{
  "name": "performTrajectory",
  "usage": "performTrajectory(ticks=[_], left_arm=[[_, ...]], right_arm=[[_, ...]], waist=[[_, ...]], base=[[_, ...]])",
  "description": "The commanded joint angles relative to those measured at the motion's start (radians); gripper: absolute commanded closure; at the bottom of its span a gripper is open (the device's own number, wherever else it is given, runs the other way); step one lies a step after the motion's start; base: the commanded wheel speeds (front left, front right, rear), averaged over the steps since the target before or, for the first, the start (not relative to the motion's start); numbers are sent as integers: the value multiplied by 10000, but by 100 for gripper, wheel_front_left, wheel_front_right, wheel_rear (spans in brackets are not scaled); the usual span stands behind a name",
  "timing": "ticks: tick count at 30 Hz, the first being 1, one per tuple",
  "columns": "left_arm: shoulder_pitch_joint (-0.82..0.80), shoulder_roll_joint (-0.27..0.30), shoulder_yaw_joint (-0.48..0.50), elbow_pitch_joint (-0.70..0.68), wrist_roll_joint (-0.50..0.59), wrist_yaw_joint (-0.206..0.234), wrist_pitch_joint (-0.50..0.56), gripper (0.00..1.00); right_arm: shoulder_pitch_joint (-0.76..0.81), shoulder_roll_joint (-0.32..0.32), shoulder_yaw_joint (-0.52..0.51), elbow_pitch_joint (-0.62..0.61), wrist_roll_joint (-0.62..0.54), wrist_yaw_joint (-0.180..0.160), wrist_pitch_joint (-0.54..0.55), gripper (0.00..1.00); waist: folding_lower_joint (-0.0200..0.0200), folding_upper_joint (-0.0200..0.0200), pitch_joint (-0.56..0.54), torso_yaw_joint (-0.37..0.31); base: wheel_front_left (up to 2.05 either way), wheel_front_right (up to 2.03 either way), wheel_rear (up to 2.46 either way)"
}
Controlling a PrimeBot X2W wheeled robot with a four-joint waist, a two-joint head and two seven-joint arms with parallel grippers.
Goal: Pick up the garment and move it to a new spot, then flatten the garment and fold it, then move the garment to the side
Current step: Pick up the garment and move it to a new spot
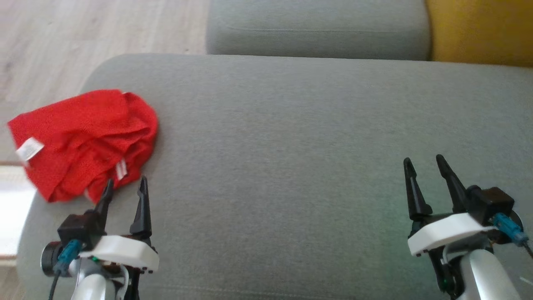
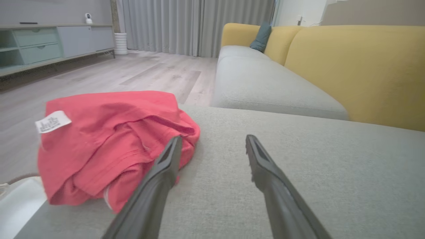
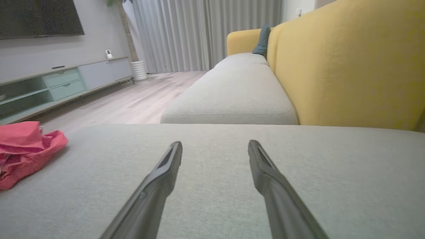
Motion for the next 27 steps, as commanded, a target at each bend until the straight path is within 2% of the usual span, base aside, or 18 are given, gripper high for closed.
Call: performTrajectory(ticks=[1,7,14,27], left_arm=[[-608,189,420,-365,76,72,-120,0],[-659,262,594,-409,132,110,-120,0],[-712,314,744,-356,131,108,-120,0],[-762,291,917,-276,80,39,-120,0]], right_arm=[[-386,35,258,-449,-73,-9,61,0],[-366,57,435,-714,-131,-9,309,0],[-381,44,562,-922,-135,-9,503,0],[-340,107,634,-976,-120,-9,621,0]], waist=[[0,0,-15,543],[0,0,-34,1477],[0,0,-8,2185],[0,0,-27,2729]], base=[[0,0,0],[0,0,0],[0,0,0],[0,0,0]])
